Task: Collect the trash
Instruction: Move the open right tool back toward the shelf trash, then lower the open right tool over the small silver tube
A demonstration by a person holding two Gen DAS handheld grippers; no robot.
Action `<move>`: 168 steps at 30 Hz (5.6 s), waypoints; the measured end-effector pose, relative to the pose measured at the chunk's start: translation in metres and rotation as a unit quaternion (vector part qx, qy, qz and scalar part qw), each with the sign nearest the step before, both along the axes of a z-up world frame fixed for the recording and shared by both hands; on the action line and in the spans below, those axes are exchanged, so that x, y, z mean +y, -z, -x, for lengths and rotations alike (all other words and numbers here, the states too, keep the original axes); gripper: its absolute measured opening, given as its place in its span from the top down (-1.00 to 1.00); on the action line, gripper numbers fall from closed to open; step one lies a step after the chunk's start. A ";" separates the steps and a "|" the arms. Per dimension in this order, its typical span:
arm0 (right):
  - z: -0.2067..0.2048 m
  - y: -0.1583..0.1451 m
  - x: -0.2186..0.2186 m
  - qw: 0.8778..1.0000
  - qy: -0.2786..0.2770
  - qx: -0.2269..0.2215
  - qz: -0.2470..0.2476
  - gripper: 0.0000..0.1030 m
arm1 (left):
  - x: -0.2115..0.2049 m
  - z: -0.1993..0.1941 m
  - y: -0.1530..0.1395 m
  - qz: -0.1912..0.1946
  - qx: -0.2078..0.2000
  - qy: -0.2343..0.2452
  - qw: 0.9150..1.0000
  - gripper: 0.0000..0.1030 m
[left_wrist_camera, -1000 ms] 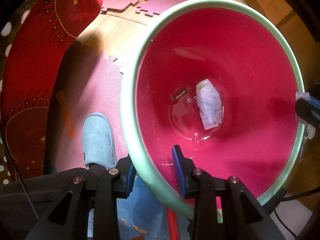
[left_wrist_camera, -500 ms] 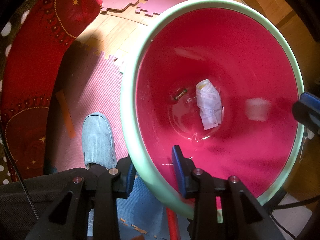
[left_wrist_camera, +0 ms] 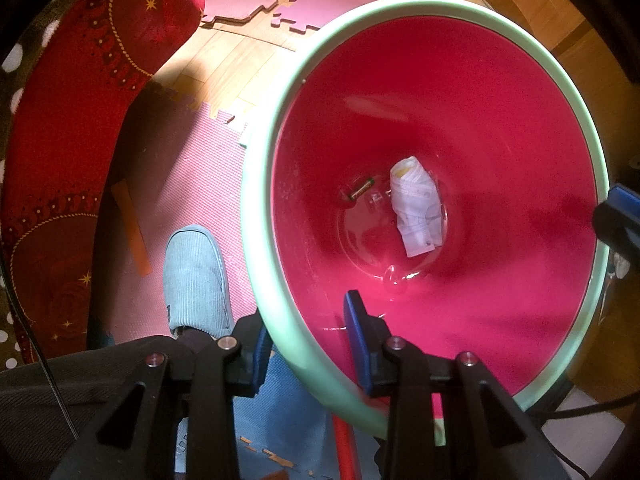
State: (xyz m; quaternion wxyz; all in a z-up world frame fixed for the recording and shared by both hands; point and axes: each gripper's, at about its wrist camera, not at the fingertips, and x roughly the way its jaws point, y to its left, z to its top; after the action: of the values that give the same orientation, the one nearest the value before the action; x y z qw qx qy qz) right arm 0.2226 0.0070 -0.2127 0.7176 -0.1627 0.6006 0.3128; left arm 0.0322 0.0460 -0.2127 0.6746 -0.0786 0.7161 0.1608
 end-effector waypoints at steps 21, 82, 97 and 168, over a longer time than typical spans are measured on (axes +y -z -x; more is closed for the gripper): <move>-0.004 -0.002 -0.027 0.999 0.029 -0.006 0.018 0.50 | 0.001 0.000 -0.001 0.000 0.000 0.000 1.000 0.34; -0.009 0.069 -0.179 0.965 0.246 0.053 0.075 0.36 | 0.001 0.000 -0.001 -0.003 0.000 0.001 1.000 0.33; -0.008 0.085 -0.240 0.941 0.320 0.064 0.088 0.36 | 0.001 0.001 -0.001 -0.004 0.000 0.002 1.000 0.33; -0.030 0.159 -0.333 0.934 0.320 0.012 0.159 0.35 | 0.001 0.000 0.000 -0.008 0.001 0.002 1.000 0.31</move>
State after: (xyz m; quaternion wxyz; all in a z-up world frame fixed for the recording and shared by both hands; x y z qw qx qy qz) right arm 0.2522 -0.3255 -0.3715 0.7374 -0.0700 0.6711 -0.0312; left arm 0.0320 0.0466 -0.2131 0.6749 -0.0717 0.7155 0.1656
